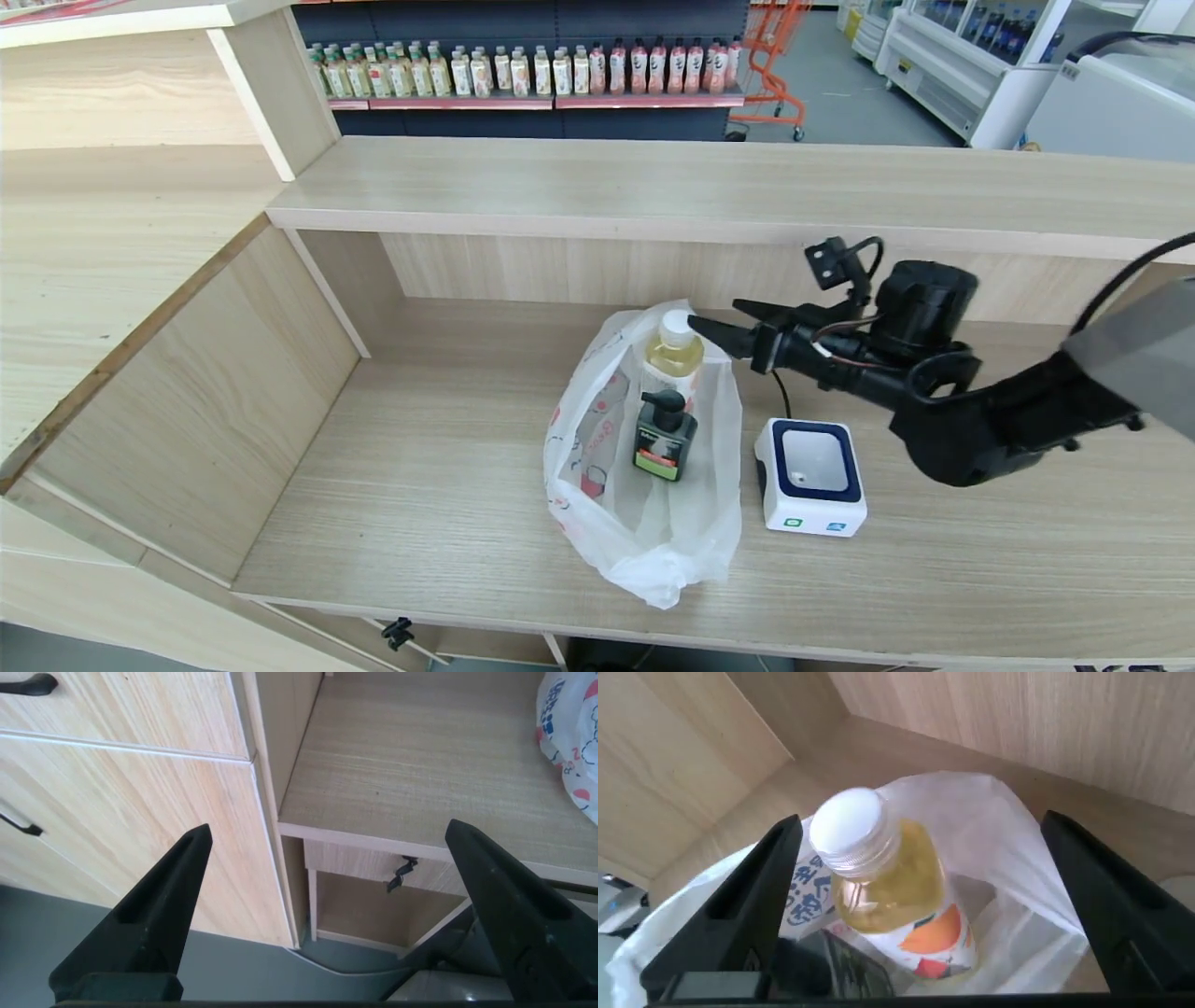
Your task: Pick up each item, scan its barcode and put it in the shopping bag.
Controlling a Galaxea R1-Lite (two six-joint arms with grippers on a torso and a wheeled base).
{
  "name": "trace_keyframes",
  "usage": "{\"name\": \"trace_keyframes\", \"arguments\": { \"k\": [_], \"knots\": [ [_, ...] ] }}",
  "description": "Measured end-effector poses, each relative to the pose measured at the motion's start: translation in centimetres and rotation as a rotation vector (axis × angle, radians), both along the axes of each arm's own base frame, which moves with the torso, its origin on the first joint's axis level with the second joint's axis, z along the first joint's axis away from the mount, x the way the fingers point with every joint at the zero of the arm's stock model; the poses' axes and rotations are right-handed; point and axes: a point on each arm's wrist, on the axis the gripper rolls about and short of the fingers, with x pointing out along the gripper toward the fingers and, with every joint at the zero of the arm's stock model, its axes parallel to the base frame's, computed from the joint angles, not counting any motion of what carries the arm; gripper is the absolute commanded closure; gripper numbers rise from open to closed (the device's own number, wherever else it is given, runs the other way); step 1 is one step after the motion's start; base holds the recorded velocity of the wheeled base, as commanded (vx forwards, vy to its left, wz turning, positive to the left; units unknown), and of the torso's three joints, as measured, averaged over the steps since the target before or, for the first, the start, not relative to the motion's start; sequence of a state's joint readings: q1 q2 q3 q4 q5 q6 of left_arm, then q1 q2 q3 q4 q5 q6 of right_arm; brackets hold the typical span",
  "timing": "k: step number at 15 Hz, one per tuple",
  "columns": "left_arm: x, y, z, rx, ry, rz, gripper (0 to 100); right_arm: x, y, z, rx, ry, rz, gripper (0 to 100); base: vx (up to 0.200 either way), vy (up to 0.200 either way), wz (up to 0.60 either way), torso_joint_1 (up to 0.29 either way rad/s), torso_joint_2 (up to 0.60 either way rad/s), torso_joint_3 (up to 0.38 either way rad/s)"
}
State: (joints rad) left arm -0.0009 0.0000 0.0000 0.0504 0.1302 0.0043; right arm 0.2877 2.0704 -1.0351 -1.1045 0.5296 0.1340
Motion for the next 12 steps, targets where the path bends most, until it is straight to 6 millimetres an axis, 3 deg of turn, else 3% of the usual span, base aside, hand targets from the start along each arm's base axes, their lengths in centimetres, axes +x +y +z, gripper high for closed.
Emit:
{"name": "trace_keyframes", "arguments": {
  "k": [3,6,9,12],
  "knots": [
    [0.0,0.0,0.0,0.000,0.000,-0.001,0,-7.1,-4.0,4.0,0.003,0.048,-0.026,0,0.000,0.000,0.00,0.000,0.00,0.000],
    [0.0,0.0,0.0,0.000,0.000,0.000,0,-16.5,-8.1,5.2,-0.038,0.107,-0.132,0,0.000,0.000,0.00,0.000,0.00,0.000],
    [0.0,0.0,0.0,0.000,0.000,0.000,0,-26.8,-10.9,4.0,-0.078,0.114,-0.380,0,0.000,0.000,0.00,0.000,0.00,0.000],
    [0.0,0.0,0.0,0.000,0.000,0.000,0,-35.0,-11.8,-0.7,-0.114,0.059,-0.577,0,0.000,0.000,0.00,0.000,0.00,0.000]
  ]
}}
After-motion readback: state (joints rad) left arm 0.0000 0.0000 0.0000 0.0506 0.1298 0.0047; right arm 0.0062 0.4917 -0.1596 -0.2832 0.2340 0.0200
